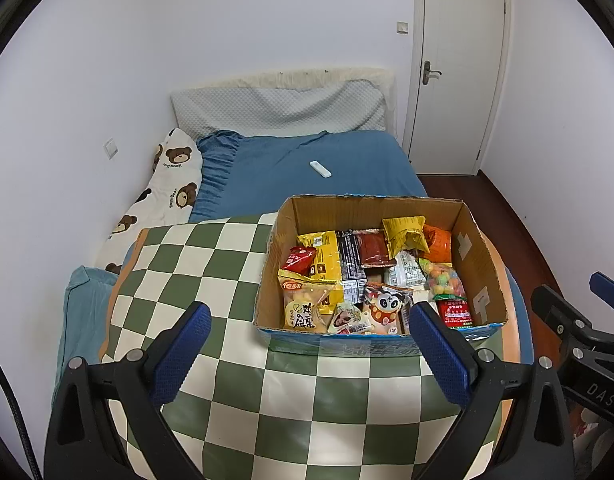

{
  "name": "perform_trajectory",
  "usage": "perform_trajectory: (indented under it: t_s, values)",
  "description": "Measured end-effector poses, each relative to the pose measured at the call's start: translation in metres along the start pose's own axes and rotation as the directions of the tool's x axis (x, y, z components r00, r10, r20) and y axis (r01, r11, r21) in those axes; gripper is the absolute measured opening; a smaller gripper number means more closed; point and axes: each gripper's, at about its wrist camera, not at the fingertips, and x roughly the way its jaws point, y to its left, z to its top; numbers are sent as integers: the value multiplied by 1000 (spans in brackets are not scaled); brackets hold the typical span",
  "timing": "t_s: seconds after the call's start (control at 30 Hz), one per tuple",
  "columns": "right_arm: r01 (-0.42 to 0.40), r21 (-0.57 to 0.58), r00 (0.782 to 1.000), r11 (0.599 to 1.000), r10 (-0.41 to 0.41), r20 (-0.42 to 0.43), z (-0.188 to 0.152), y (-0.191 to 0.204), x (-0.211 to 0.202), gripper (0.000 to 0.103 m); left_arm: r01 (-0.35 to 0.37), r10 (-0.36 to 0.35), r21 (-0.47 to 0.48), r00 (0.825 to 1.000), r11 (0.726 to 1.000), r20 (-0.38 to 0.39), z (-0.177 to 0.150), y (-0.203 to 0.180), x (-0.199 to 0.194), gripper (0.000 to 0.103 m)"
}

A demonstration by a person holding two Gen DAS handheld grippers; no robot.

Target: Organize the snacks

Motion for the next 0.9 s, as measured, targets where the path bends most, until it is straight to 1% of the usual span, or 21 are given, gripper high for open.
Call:
perform_trajectory:
  t_s: [0.9]
  values:
    - [3, -2, 1000, 1000, -3, 5, 0, 3, -3, 103, 0, 0, -9, 1000, 1000, 1, 1, 1, -2, 101]
